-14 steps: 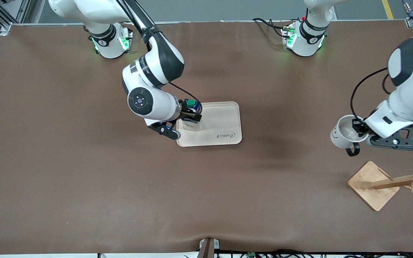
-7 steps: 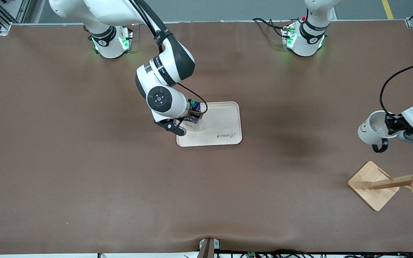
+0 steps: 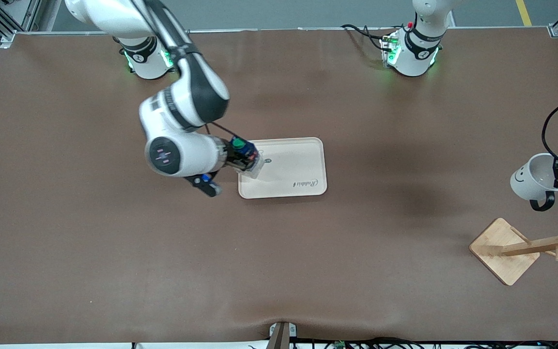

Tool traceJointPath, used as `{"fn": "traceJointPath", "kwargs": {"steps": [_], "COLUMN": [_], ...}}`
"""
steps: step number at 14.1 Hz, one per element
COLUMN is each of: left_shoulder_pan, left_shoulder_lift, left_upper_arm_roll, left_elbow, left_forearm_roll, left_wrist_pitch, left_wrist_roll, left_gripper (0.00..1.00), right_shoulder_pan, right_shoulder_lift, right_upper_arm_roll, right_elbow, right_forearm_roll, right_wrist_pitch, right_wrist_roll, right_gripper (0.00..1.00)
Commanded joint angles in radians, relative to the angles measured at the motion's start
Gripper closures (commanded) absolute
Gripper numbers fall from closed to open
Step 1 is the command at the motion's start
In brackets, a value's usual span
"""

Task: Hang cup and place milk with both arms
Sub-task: 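Move the milk carton off the tray with the right gripper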

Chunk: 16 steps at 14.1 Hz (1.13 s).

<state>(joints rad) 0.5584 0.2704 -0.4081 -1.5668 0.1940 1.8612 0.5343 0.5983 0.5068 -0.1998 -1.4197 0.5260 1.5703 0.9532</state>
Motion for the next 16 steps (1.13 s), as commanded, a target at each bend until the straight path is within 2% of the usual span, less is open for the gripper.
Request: {"fn": "traceJointPath", "kwargs": {"steps": [1, 2, 4, 8, 12, 14, 16], "left_shoulder_pan": [0.029, 0.028, 0.028, 0.026, 0.026, 0.025, 0.026], "left_shoulder_lift": [0.035, 0.039, 0.05, 0.056, 0.053, 0.053, 0.056], "left_upper_arm_roll": [-0.012, -0.012, -0.012, -0.014, -0.015, -0.017, -0.015], "left_elbow": [0.05, 0.062, 0.073, 0.083, 0.077, 0.076, 0.08], "left_forearm_roll": [0.004, 0.004, 0.002, -0.001, -0.056, -0.057, -0.054], "left_wrist_pitch": [0.003, 0.004, 0.004, 0.006, 0.004, 0.001, 0.003], "left_wrist_roll": [0.039, 0.039, 0.039, 0.03, 0.019, 0.021, 0.03], "left_gripper": [1.0, 1.0, 1.0, 1.0, 1.0, 1.0, 1.0], "right_shoulder_pan": [-0.089, -0.11, -0.13, -0.313, -0.478, -0.517, -0.535], "right_shoulder_lift": [-0.045, -0.048, -0.086, -0.174, -0.266, -0.283, -0.272], "right_upper_arm_roll": [0.002, -0.013, -0.015, -0.02, -0.021, -0.021, -0.024], "right_elbow": [0.009, 0.005, -0.019, -0.139, -0.352, -0.412, -0.435], "right_forearm_roll": [-0.03, -0.131, -0.338, -0.402, -0.514, -0.518, -0.528], "right_wrist_pitch": [-0.146, -0.209, -0.242, -0.187, 0.083, 0.184, 0.227], "right_wrist_roll": [-0.147, -0.171, -0.293, -0.636, -0.9, -0.967, -0.967], "right_gripper": [1.0, 1.0, 1.0, 1.0, 1.0, 1.0, 1.0]}}
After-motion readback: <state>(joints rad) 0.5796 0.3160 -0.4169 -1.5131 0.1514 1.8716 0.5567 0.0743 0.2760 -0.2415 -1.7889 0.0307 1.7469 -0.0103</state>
